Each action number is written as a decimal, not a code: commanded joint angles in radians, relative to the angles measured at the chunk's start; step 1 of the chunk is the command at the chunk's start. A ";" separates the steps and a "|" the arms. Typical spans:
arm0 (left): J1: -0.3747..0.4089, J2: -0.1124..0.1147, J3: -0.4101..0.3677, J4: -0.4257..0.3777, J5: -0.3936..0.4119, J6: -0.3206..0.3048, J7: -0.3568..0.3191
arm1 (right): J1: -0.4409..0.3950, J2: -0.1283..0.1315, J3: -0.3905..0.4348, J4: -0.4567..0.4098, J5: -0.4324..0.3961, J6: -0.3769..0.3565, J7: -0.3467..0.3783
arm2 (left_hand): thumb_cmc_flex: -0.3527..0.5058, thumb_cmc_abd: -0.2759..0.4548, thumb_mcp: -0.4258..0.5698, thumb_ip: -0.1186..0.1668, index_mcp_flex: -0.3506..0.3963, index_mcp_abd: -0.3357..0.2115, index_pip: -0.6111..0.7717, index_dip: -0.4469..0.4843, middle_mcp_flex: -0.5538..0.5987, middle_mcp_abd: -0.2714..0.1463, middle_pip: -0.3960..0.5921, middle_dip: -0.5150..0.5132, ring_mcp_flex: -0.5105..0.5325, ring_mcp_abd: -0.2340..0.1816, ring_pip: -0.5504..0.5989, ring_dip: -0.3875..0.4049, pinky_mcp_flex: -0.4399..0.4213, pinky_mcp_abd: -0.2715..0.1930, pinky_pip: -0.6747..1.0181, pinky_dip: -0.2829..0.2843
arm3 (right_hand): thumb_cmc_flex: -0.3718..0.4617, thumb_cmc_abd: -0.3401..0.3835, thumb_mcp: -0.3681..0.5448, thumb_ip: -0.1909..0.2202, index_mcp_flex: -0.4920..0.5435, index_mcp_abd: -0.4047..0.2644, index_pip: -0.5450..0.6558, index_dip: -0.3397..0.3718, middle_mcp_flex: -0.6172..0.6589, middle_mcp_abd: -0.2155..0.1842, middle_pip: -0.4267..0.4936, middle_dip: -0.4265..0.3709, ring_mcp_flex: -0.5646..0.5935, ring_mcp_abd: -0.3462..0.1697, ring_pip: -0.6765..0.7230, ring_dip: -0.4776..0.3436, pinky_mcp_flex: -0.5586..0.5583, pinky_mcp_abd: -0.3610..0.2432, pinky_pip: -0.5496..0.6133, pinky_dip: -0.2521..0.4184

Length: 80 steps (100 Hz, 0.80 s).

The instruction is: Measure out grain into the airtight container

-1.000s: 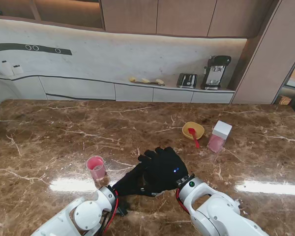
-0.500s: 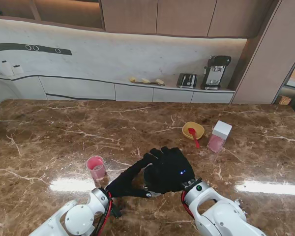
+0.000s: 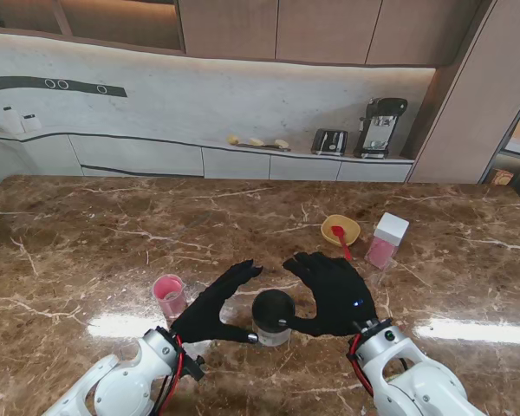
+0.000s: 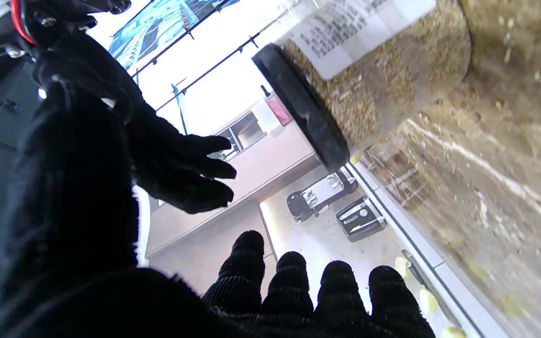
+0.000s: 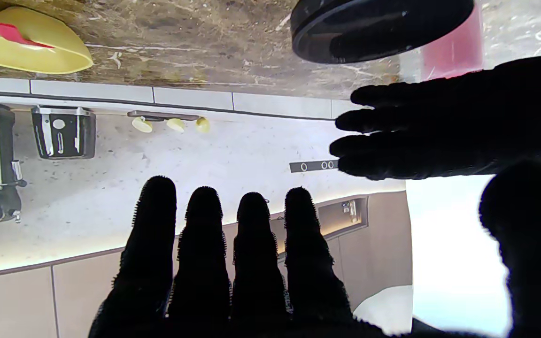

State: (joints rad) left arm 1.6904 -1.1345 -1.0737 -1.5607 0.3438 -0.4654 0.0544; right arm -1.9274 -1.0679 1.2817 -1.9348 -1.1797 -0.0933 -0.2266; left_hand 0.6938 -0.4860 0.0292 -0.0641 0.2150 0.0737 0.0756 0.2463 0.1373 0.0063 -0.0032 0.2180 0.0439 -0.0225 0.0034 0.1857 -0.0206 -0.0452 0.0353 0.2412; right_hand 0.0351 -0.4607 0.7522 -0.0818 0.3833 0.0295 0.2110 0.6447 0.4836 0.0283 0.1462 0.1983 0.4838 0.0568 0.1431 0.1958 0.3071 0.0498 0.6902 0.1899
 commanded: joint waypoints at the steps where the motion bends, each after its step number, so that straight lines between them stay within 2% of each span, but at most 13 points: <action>1: 0.011 0.015 -0.016 -0.034 0.028 0.003 -0.006 | -0.015 -0.001 0.016 0.015 0.031 -0.004 0.006 | -0.007 0.022 -0.042 0.025 0.039 0.028 0.017 -0.021 -0.013 -0.033 0.028 0.027 -0.001 -0.008 0.016 0.041 -0.005 -0.052 0.047 0.049 | -0.032 0.009 0.010 0.045 0.008 0.035 -0.024 -0.019 0.005 0.025 -0.027 -0.027 0.009 -0.029 -0.021 -0.026 0.004 -0.030 -0.009 -0.031; 3: 0.015 0.017 -0.024 -0.043 0.038 0.001 -0.006 | -0.017 -0.002 0.024 0.018 0.039 -0.012 0.002 | -0.009 0.025 -0.042 0.026 0.052 0.034 0.021 -0.023 -0.009 -0.031 0.032 0.028 0.001 -0.008 0.018 0.047 -0.004 -0.058 0.052 0.058 | -0.036 0.013 0.009 0.045 0.002 0.044 -0.028 -0.022 0.005 0.029 -0.028 -0.030 0.010 -0.028 -0.021 -0.026 0.004 -0.029 -0.008 -0.032; 7: 0.025 0.020 -0.040 -0.063 0.058 -0.002 -0.008 | -0.020 -0.005 0.038 0.026 0.055 -0.029 -0.003 | -0.016 0.036 -0.042 0.027 0.080 0.042 0.027 -0.040 0.015 -0.022 0.062 0.024 0.001 -0.010 0.028 0.087 -0.008 -0.073 0.075 0.111 | -0.040 0.018 0.009 0.046 -0.004 0.051 -0.033 -0.028 0.006 0.033 -0.029 -0.034 0.012 -0.029 -0.021 -0.027 0.006 -0.030 -0.007 -0.033; 8: 0.028 0.021 -0.045 -0.068 0.064 -0.003 -0.008 | -0.021 -0.005 0.041 0.028 0.060 -0.033 -0.005 | -0.018 0.038 -0.042 0.027 0.085 0.044 0.029 -0.042 0.019 -0.020 0.066 0.023 0.002 -0.011 0.029 0.091 -0.005 -0.075 0.079 0.117 | -0.041 0.019 0.008 0.049 0.000 0.057 -0.045 -0.048 0.010 0.036 -0.032 -0.050 0.016 -0.029 -0.023 -0.030 0.007 -0.029 -0.004 -0.037; 11: 0.036 0.023 -0.058 -0.081 0.080 -0.005 -0.008 | -0.022 -0.007 0.051 0.034 0.072 -0.046 -0.007 | -0.026 0.049 -0.043 0.028 0.107 0.050 0.035 -0.049 0.030 -0.013 0.085 0.015 0.025 0.001 0.046 0.112 0.007 -0.077 0.101 0.146 | -0.043 0.022 0.008 0.049 -0.002 0.063 -0.051 -0.056 0.010 0.040 -0.032 -0.055 0.017 -0.028 -0.023 -0.031 0.007 -0.029 -0.003 -0.039; 22: 0.073 0.031 -0.113 -0.130 0.124 -0.008 -0.019 | -0.021 -0.012 0.081 0.064 0.113 -0.096 -0.019 | -0.045 0.083 -0.041 0.035 0.156 0.054 0.049 -0.063 0.053 0.003 0.160 -0.007 0.082 0.021 0.067 0.121 0.053 -0.069 0.167 0.168 | -0.056 0.036 0.007 0.052 0.000 0.081 -0.074 -0.102 0.012 0.048 -0.026 -0.072 0.023 -0.030 -0.025 -0.033 0.011 -0.030 0.000 -0.046; 28: 0.098 0.034 -0.144 -0.153 0.152 -0.006 -0.020 | -0.019 -0.014 0.096 0.080 0.136 -0.127 -0.020 | -0.061 0.110 -0.039 0.042 0.176 0.056 0.062 -0.068 0.070 0.012 0.193 -0.026 0.112 0.038 0.083 0.125 0.045 -0.055 0.289 0.176 | -0.060 0.042 0.007 0.052 -0.003 0.089 -0.076 -0.109 0.016 0.052 -0.026 -0.074 0.028 -0.028 -0.023 -0.033 0.013 -0.030 0.001 -0.047; 33: 0.117 0.033 -0.167 -0.167 0.183 -0.005 -0.006 | -0.015 -0.016 0.106 0.094 0.154 -0.152 -0.021 | -0.088 0.146 -0.038 0.049 0.199 0.055 0.076 -0.063 0.101 0.024 0.204 -0.024 0.162 0.050 0.102 0.132 0.074 -0.034 0.430 0.192 | -0.067 0.052 0.005 0.053 -0.002 0.092 -0.077 -0.114 0.021 0.054 -0.025 -0.074 0.033 -0.029 -0.022 -0.032 0.016 -0.029 0.003 -0.047; 40: 0.137 0.028 -0.188 -0.179 0.212 -0.003 0.033 | -0.007 -0.018 0.115 0.116 0.180 -0.186 -0.024 | -0.106 0.169 -0.033 0.057 0.238 0.058 0.094 -0.054 0.146 0.038 0.212 -0.018 0.203 0.064 0.119 0.137 0.070 -0.028 0.571 0.168 | -0.071 0.061 0.007 0.056 0.003 0.098 -0.076 -0.120 0.029 0.059 -0.024 -0.075 0.037 -0.026 -0.023 -0.032 0.018 -0.028 0.004 -0.047; 51: 0.166 0.026 -0.216 -0.203 0.229 0.017 0.044 | 0.006 -0.021 0.121 0.148 0.213 -0.236 -0.026 | -0.120 0.201 -0.027 0.066 0.277 0.058 0.114 -0.043 0.203 0.058 0.224 -0.011 0.253 0.085 0.146 0.149 0.079 -0.019 0.652 0.159 | -0.071 0.086 0.015 0.067 0.004 0.109 -0.074 -0.132 0.035 0.062 -0.026 -0.078 0.036 -0.027 -0.027 -0.033 0.014 -0.028 0.001 -0.050; 59: 0.180 0.027 -0.228 -0.215 0.240 0.028 0.045 | 0.013 -0.023 0.121 0.165 0.239 -0.263 -0.023 | -0.117 0.210 -0.023 0.069 0.296 0.061 0.122 -0.039 0.224 0.065 0.229 -0.008 0.270 0.092 0.153 0.152 0.086 -0.016 0.666 0.156 | -0.056 0.103 0.025 0.082 0.004 0.114 -0.073 -0.140 0.036 0.063 -0.027 -0.078 0.033 -0.026 -0.031 -0.033 0.008 -0.029 -0.004 -0.052; 80: 0.209 0.028 -0.244 -0.249 0.250 0.057 0.043 | 0.017 -0.030 0.114 0.173 0.267 -0.277 -0.046 | -0.120 0.225 -0.020 0.073 0.286 0.053 0.112 -0.042 0.217 0.062 0.221 -0.010 0.256 0.085 0.148 0.149 0.069 -0.026 0.658 0.138 | -0.058 0.126 0.014 0.105 0.006 0.106 -0.063 -0.151 0.041 0.062 -0.030 -0.078 0.036 -0.022 -0.032 -0.031 0.011 -0.029 -0.006 -0.052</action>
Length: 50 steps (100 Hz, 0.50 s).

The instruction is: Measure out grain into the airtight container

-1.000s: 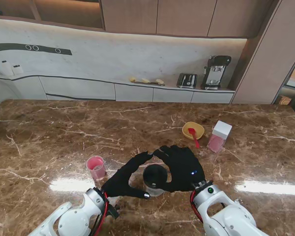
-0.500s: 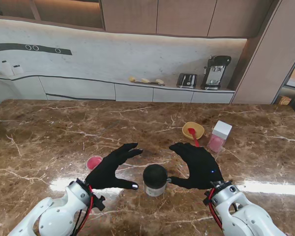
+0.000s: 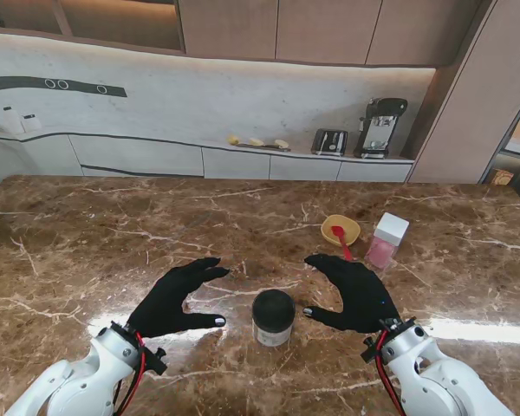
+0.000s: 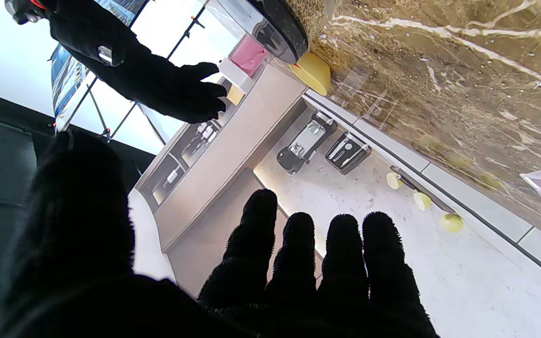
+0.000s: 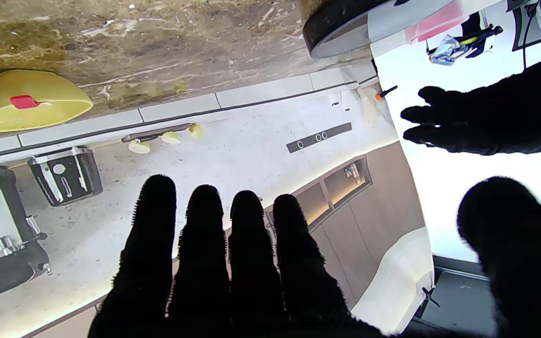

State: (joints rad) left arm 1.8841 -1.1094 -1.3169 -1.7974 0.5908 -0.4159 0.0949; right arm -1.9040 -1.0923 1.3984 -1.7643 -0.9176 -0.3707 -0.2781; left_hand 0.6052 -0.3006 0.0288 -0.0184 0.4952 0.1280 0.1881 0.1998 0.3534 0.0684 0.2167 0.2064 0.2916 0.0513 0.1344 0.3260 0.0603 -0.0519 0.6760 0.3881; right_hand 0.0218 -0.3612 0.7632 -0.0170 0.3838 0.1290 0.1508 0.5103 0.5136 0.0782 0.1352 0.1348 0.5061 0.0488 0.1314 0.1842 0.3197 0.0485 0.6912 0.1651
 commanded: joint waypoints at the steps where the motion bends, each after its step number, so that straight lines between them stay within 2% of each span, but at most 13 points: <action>1: 0.016 0.003 -0.002 -0.014 0.004 0.008 0.001 | -0.006 -0.006 -0.003 0.003 0.005 0.000 0.004 | -0.032 0.040 -0.019 0.028 0.004 -0.002 -0.001 0.004 -0.001 -0.001 0.001 0.002 0.007 0.011 0.017 0.008 -0.013 -0.019 0.016 -0.010 | -0.046 0.027 0.001 0.040 0.005 0.006 -0.002 -0.017 0.011 0.013 -0.019 -0.014 0.014 -0.015 -0.020 -0.019 -0.002 -0.027 -0.007 -0.027; 50: 0.009 0.003 0.019 -0.014 -0.012 0.025 -0.006 | -0.004 -0.007 -0.005 -0.002 -0.005 0.008 -0.009 | -0.016 0.039 -0.019 0.026 -0.016 -0.003 -0.025 -0.009 -0.030 -0.014 -0.010 -0.004 -0.022 -0.008 -0.001 0.000 -0.034 -0.030 -0.006 -0.036 | -0.019 0.035 -0.027 0.028 0.003 -0.022 0.021 -0.018 0.013 0.007 -0.028 0.003 0.010 -0.008 -0.017 -0.001 -0.014 -0.022 -0.009 -0.018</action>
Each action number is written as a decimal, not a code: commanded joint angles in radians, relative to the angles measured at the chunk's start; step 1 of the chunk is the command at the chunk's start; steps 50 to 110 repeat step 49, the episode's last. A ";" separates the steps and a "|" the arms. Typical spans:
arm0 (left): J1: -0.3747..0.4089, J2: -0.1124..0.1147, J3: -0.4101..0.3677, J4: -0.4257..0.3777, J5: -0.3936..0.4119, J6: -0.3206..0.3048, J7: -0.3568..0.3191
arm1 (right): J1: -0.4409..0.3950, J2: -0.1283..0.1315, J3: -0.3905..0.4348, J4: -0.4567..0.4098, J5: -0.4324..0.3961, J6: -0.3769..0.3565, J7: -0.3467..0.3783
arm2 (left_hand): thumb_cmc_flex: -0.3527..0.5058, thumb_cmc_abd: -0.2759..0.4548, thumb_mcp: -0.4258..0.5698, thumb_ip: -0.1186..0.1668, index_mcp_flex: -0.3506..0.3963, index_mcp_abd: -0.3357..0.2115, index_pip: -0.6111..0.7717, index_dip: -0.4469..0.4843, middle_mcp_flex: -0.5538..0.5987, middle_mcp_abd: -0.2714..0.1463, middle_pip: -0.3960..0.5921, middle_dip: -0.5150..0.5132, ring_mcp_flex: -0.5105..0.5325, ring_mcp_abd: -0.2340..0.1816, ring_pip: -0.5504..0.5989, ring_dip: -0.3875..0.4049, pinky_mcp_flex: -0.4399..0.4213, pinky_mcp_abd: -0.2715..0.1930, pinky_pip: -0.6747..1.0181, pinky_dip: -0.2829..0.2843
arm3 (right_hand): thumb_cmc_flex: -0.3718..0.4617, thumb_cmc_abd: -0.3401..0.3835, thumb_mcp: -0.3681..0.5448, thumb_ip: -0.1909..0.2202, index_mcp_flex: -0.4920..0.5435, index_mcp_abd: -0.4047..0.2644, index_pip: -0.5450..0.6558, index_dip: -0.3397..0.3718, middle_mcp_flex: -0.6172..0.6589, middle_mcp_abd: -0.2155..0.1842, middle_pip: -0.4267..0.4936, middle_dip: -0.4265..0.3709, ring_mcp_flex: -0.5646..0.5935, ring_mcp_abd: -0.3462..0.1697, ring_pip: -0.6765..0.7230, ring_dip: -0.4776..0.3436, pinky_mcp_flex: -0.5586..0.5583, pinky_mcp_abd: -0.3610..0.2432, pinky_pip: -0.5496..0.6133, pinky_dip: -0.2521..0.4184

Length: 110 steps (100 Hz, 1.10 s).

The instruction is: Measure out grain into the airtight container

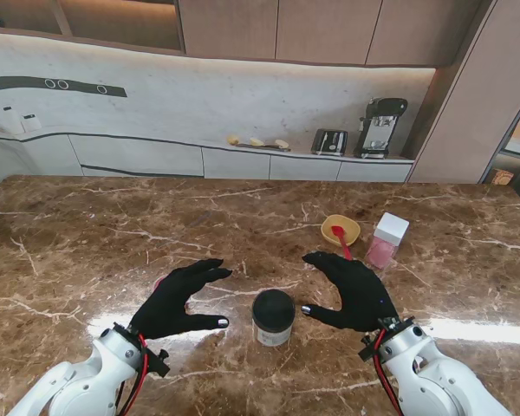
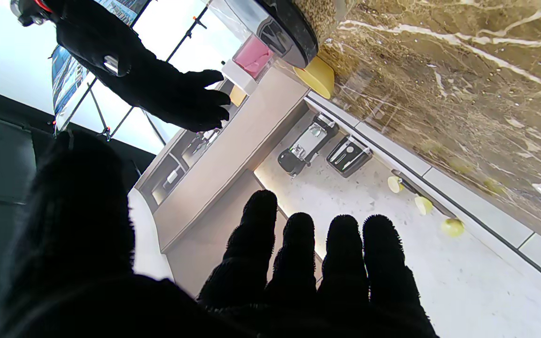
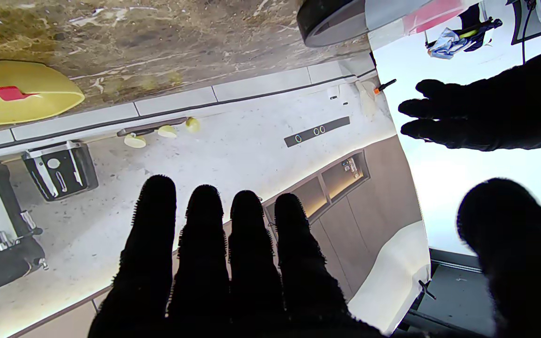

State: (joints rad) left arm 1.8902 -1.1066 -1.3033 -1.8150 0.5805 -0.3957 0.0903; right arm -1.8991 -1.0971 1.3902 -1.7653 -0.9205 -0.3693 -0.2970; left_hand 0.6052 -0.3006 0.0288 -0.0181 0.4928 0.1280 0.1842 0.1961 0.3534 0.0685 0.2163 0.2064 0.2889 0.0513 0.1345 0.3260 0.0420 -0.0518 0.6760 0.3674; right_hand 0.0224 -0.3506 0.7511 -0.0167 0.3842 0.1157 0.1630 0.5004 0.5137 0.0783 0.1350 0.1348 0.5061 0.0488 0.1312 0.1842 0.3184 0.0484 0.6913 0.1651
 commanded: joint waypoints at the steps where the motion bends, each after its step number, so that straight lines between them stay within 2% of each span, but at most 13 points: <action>1: 0.003 0.000 0.006 0.003 -0.001 0.005 -0.002 | -0.009 -0.002 0.003 -0.002 -0.002 0.007 0.009 | -0.016 0.040 -0.019 0.026 -0.014 -0.004 -0.021 -0.006 -0.031 -0.015 -0.010 -0.004 -0.020 -0.008 -0.001 0.000 -0.016 -0.031 -0.006 -0.015 | -0.018 0.024 -0.015 0.028 0.002 -0.009 0.009 -0.008 0.014 0.007 -0.028 0.004 0.009 -0.009 -0.017 -0.001 -0.013 -0.022 -0.009 -0.018; 110: 0.003 0.001 0.017 0.010 -0.003 0.010 -0.004 | -0.013 -0.003 0.003 -0.008 -0.007 0.011 -0.003 | -0.001 0.035 -0.020 0.023 -0.017 -0.004 -0.020 -0.002 -0.035 -0.017 -0.012 -0.006 -0.023 -0.012 -0.007 -0.001 -0.019 -0.032 -0.009 -0.023 | 0.005 0.025 -0.027 0.019 -0.008 -0.014 0.009 -0.012 0.010 0.006 -0.034 0.011 0.008 -0.007 -0.018 0.006 -0.014 -0.020 -0.012 -0.010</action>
